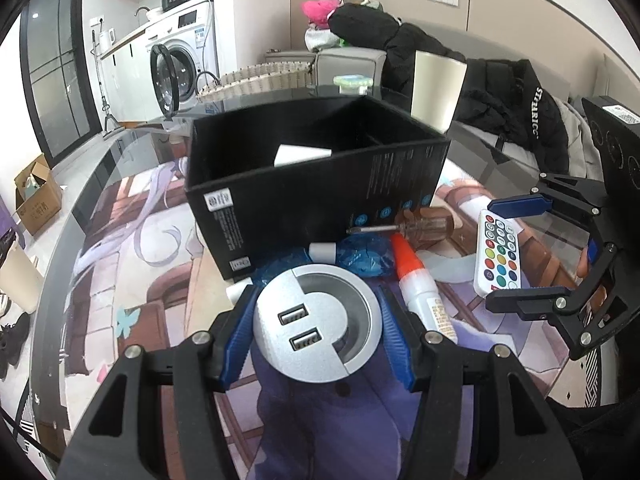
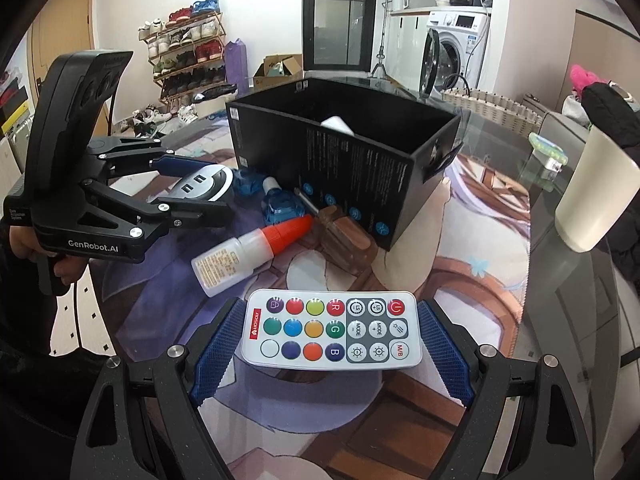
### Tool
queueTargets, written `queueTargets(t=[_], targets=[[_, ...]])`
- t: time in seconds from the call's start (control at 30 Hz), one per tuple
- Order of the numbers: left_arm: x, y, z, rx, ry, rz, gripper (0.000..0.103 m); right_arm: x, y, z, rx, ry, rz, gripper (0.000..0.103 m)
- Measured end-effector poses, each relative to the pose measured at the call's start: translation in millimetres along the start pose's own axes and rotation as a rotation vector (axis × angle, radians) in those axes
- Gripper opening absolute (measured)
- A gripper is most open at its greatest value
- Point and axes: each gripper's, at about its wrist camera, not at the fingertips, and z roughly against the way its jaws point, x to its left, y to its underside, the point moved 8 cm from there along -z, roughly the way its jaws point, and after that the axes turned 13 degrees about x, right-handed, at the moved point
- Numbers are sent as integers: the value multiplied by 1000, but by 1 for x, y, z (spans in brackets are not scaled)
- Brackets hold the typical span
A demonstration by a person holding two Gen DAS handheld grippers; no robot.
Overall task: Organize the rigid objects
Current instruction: 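Grasp the grey round USB hub with the left gripper while the right gripper holds the remote, then carry the remote and USB hub over the black box with both grippers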
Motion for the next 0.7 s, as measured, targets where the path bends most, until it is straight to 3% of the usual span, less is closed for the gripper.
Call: queueTargets(t=[0.7], targets=[[22, -38, 50, -169, -13, 73, 57, -10, -46, 51, -170, 32, -27, 88]])
